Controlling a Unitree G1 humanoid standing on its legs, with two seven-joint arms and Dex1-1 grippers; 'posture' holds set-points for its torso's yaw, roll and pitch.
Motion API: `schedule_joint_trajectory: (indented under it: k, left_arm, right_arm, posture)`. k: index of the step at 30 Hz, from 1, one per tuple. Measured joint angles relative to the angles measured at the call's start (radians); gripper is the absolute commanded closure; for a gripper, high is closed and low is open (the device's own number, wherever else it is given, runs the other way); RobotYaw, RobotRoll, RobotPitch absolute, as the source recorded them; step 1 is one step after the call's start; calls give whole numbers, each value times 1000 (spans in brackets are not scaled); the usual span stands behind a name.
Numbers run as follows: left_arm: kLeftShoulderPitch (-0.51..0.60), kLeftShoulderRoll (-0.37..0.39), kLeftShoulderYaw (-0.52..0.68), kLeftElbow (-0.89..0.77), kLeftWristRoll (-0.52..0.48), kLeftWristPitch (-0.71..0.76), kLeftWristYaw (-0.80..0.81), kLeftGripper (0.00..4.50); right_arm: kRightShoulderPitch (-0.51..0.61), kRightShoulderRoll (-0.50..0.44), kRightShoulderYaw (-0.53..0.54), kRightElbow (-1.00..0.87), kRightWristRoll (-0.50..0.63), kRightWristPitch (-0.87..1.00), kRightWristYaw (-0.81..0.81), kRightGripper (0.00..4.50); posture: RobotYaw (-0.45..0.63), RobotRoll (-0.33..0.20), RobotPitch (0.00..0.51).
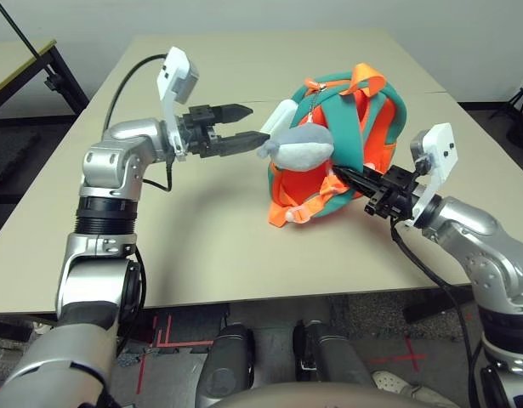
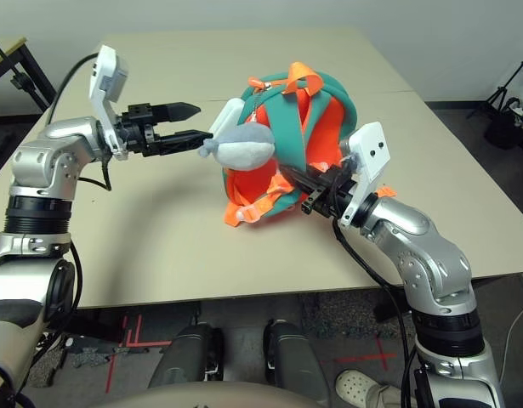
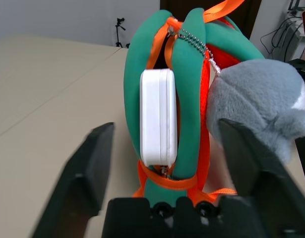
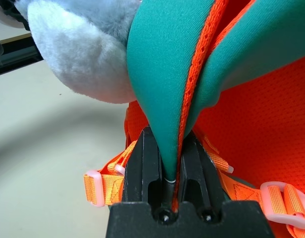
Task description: Put the pencil case into the backpack and zip it.
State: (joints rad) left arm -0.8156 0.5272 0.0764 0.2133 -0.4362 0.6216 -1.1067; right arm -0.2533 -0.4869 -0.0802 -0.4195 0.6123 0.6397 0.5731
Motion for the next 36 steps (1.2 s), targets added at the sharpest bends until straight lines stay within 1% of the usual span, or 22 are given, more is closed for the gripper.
schedule_joint_trajectory:
  k: [8, 11, 17, 19, 22, 28, 36]
  left_arm:
    - [-1, -18, -8, 19, -7, -30, 40, 4484]
    - [-17, -44, -21, 68, 1, -57, 41, 4500]
    - [-88, -98, -65, 190, 29, -152, 30, 4500]
    - [-114, -124, -81, 243, 51, -190, 30, 4500]
    - [-146, -157, -120, 327, 115, -296, 29, 4500]
    - [-150, -218, -173, 427, 179, -390, 21, 4500]
    - [-130, -293, -184, 480, 226, -466, 38, 4500]
  right_arm:
    - [-6, 5, 1, 11, -3, -5, 7, 4404]
    - [-5, 5, 1, 11, -7, -7, 7, 4404]
    - [-3, 8, 0, 11, -10, -12, 8, 4404]
    - [-2, 9, 0, 11, -11, -12, 8, 4404]
    - [5, 9, -2, 8, -12, -12, 4, 4404]
    - [22, 9, -10, -8, -12, -12, -3, 4404]
    - [27, 2, -13, -8, -12, -12, -16, 4404]
  posture:
    - [135, 0, 62]
    - [126, 0, 60]
    - [108, 0, 57]
    - [89, 0, 52]
    - [77, 0, 51]
    - [71, 0, 53]
    - [71, 0, 59]
